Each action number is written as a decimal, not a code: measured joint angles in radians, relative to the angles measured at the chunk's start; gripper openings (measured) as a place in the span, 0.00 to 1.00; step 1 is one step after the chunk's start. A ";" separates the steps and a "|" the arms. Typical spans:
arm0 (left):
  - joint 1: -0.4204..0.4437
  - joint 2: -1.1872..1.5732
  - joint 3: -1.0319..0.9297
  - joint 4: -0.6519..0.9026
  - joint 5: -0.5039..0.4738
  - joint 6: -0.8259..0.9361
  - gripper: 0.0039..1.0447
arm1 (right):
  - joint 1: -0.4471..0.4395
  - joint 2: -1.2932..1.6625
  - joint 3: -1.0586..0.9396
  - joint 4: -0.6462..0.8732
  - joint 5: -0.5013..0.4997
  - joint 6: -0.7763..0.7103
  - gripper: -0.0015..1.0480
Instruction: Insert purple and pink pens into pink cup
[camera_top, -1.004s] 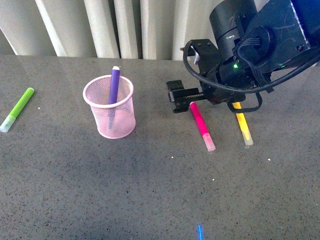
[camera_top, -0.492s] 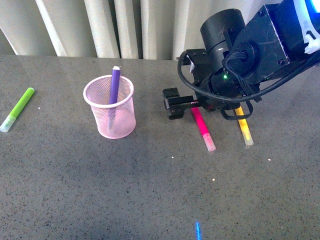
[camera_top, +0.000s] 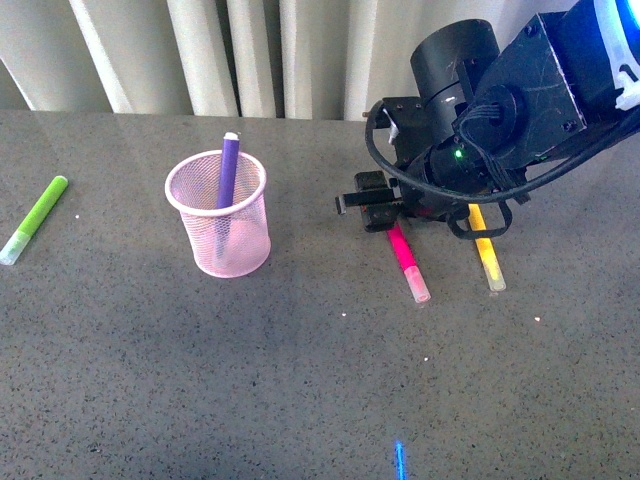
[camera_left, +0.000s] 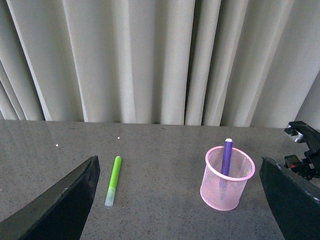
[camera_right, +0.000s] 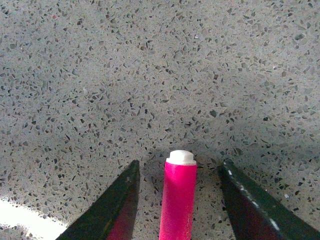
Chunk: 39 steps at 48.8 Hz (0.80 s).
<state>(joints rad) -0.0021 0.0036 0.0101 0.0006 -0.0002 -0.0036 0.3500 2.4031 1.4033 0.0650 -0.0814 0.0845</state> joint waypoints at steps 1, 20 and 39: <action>0.000 0.000 0.000 0.000 0.000 0.000 0.94 | 0.000 0.000 -0.002 0.002 0.000 0.002 0.42; 0.000 0.000 0.000 0.000 0.000 0.000 0.94 | 0.010 -0.010 -0.044 0.052 0.006 0.034 0.12; 0.000 0.000 0.000 0.000 0.000 0.000 0.94 | 0.002 -0.090 -0.180 0.500 0.051 -0.038 0.11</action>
<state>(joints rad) -0.0021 0.0036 0.0101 0.0006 -0.0002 -0.0036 0.3523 2.3131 1.2228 0.5648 -0.0299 0.0463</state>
